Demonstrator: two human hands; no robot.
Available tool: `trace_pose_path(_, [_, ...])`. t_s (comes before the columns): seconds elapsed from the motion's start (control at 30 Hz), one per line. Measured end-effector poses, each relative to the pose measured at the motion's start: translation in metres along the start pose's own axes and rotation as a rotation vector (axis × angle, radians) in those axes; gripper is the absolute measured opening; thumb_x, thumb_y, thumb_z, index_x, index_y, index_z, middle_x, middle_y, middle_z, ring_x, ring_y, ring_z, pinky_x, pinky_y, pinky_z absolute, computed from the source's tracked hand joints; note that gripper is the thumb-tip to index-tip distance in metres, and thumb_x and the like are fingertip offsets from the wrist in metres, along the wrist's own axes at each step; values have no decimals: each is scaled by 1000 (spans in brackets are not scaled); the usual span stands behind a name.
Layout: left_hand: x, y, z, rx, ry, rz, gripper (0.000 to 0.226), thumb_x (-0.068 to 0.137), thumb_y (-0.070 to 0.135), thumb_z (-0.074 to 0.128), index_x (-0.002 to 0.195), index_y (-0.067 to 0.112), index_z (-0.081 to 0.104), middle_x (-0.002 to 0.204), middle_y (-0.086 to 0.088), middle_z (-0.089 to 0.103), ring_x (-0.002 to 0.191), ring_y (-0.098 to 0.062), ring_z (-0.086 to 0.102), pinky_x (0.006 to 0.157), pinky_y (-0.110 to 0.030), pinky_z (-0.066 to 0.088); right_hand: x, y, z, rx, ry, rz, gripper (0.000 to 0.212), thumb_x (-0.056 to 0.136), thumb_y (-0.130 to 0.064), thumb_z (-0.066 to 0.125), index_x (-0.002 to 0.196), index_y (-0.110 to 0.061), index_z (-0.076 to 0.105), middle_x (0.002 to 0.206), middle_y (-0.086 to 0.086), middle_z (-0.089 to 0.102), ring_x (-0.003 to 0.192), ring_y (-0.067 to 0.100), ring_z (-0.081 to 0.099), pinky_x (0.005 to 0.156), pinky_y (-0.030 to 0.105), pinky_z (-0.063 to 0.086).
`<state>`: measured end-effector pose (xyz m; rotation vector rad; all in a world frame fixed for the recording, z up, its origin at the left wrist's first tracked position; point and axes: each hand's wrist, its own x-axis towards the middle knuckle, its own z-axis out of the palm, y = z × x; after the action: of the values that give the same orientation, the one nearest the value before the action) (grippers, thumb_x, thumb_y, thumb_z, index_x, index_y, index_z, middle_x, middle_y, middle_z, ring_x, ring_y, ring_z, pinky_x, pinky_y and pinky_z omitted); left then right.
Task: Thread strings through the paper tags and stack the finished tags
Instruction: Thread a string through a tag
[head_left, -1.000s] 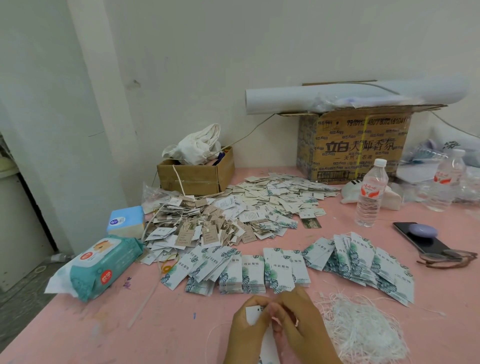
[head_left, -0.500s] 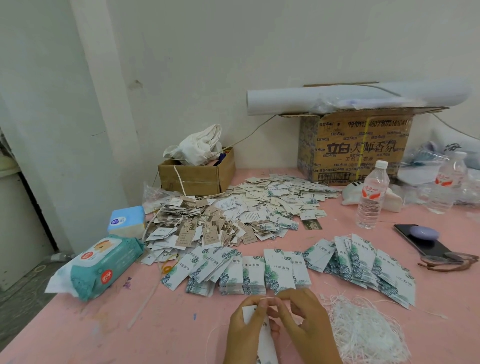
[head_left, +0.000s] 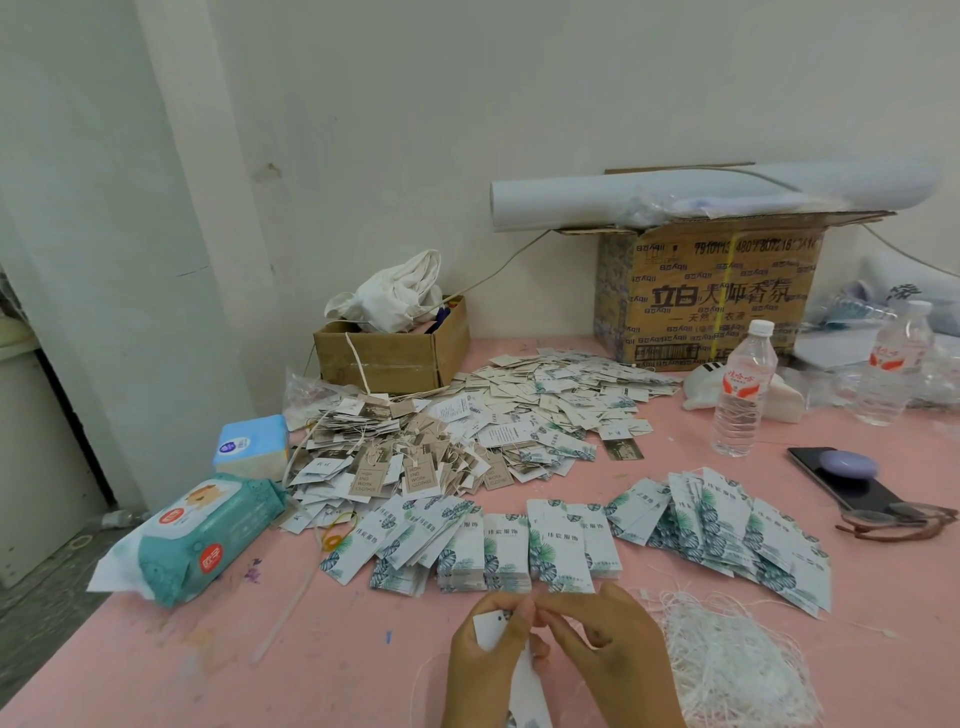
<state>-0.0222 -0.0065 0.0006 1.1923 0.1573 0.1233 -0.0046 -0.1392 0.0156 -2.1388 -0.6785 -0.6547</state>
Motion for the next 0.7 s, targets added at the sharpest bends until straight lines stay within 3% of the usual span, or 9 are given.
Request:
trace_pose_path(0.1, [0, 0, 0, -7, -8, -8, 11, 89, -3, 58, 78, -8, 60, 62, -19, 62, 41, -23, 52, 41, -27, 44, 2, 1, 0, 2, 50, -26, 32, 72, -30, 72, 99, -47, 66, 74, -49, 46, 61, -10, 31, 50, -1, 25])
trace_pose_path(0.23, [1, -1, 0, -26, -12, -16, 11, 89, -5, 56, 79, -7, 59, 62, -21, 61, 42, -24, 52, 41, -27, 45, -1, 8, 5, 36, 102, -48, 19, 78, -39, 68, 96, -44, 69, 66, -37, 46, 62, -5, 33, 56, 2, 30])
trace_pose_path(0.33, [1, 0, 0, -66, -28, -42, 10, 87, -3, 56, 81, -10, 58, 55, -22, 54, 39, -23, 49, 39, -26, 43, -1, 11, 10, 43, 97, -46, 18, 77, -47, 64, 94, -42, 69, 63, -24, 45, 66, -1, 39, 58, 12, 38])
trace_pose_path(0.43, [1, -1, 0, -33, -56, -66, 17, 86, 7, 57, 84, -10, 58, 56, -21, 53, 42, -23, 49, 43, -25, 42, -1, 13, 12, 49, 120, -49, 17, 75, -46, 65, 90, -40, 70, 65, -22, 44, 69, 0, 41, 60, 16, 40])
trace_pose_path(0.53, [3, -2, -1, -37, -66, -87, 14, 90, 3, 53, 88, -10, 55, 57, -20, 53, 40, -23, 49, 42, -24, 42, -1, 15, 11, 53, 140, -66, 15, 75, -45, 69, 88, -39, 72, 60, -10, 49, 68, 2, 41, 59, 20, 40])
trace_pose_path(0.7, [3, -3, -1, -89, -58, -112, 11, 90, -2, 52, 80, -6, 51, 58, -22, 54, 39, -23, 50, 39, -25, 43, -1, 16, 11, 39, 146, -71, 16, 69, -31, 81, 82, -34, 73, 58, -7, 46, 67, 3, 39, 56, 20, 38])
